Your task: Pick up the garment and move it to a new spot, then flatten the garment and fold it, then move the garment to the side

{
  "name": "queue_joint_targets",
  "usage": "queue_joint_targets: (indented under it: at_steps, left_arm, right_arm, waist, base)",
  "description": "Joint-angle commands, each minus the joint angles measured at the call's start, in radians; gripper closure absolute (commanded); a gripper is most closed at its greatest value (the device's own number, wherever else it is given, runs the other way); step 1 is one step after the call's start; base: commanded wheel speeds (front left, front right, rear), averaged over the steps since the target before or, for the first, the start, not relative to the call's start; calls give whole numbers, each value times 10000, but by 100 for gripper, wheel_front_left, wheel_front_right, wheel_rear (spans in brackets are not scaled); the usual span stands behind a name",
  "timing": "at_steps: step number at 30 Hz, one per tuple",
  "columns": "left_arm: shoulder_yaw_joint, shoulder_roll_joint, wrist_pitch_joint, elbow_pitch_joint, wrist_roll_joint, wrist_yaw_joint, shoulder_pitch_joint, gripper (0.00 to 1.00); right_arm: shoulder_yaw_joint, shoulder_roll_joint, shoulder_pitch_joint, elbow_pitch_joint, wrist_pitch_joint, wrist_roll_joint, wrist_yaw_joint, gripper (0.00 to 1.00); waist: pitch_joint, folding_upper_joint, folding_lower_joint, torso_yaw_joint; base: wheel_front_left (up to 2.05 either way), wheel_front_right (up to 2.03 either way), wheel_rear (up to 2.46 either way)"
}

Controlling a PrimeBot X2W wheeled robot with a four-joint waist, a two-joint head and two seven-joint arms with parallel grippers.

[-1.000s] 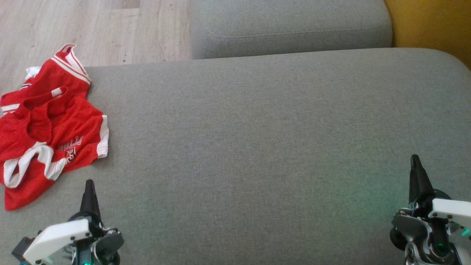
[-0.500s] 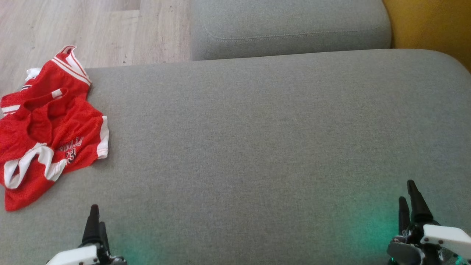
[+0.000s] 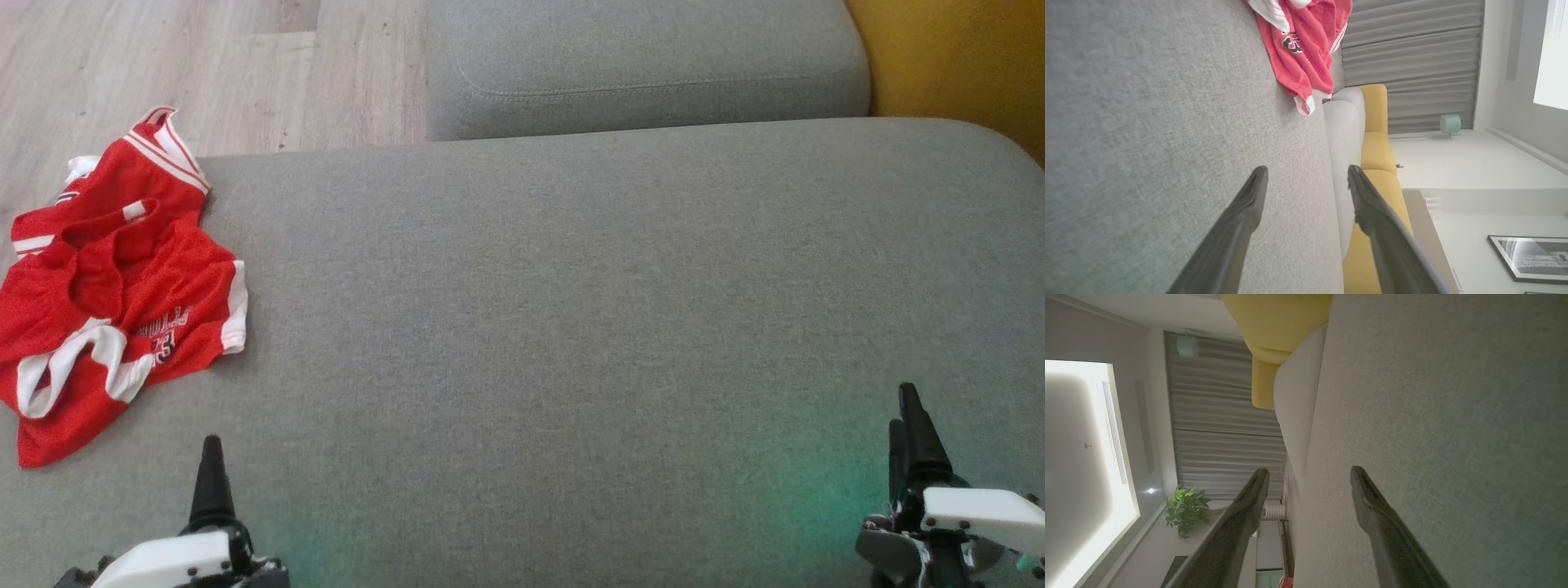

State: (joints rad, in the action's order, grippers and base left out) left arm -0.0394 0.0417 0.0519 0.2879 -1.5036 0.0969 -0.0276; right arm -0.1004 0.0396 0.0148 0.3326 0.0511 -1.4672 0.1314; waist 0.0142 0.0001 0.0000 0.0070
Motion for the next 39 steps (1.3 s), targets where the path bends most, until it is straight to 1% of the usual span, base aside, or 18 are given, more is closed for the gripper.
queue_joint_targets:
  at_steps: [1,7,9,16,22,29,39]
  left_arm:
    - [-15,42,-85,-444,266,-18,200,0]
    - [185,44,-262,-709,1232,-199,125,0]
    - [270,45,-321,-746,1715,-254,100,0]
    - [561,49,-529,-903,3123,-328,29,0]
    - [703,62,-708,-1011,4164,-380,-61,0]
    - [856,106,-916,-1022,5223,-454,-160,0]
    - [960,155,-1212,-953,6451,-558,-363,0]
  right_arm:
    - [91,30,-188,-425,-97,273,-1,0]
    - [195,34,-122,-649,-274,1137,-2,0]
    - [232,36,-98,-710,-333,1407,-2,0]
    - [330,41,-41,-894,-539,2330,-2,0]
    - [532,45,-26,-1140,-716,3491,-3,0]
    - [812,51,21,-1283,-923,4686,-3,0]
    - [1194,58,121,-1171,-1217,6033,-4,0]
  waist:
    - [6,-1,0,14]
    - [42,-1,0,69]
    - [57,-1,0,90]
    - [124,-1,0,187]
    - [183,-1,0,270]
    - [252,-1,0,348]
    - [324,-1,0,408]
  base:
    - [0,0,0]
    - [0,0,0]
    - [0,0,0]
    - [0,0,0]
    - [0,0,0]
    - [0,0,0]
    - [0,0,0]
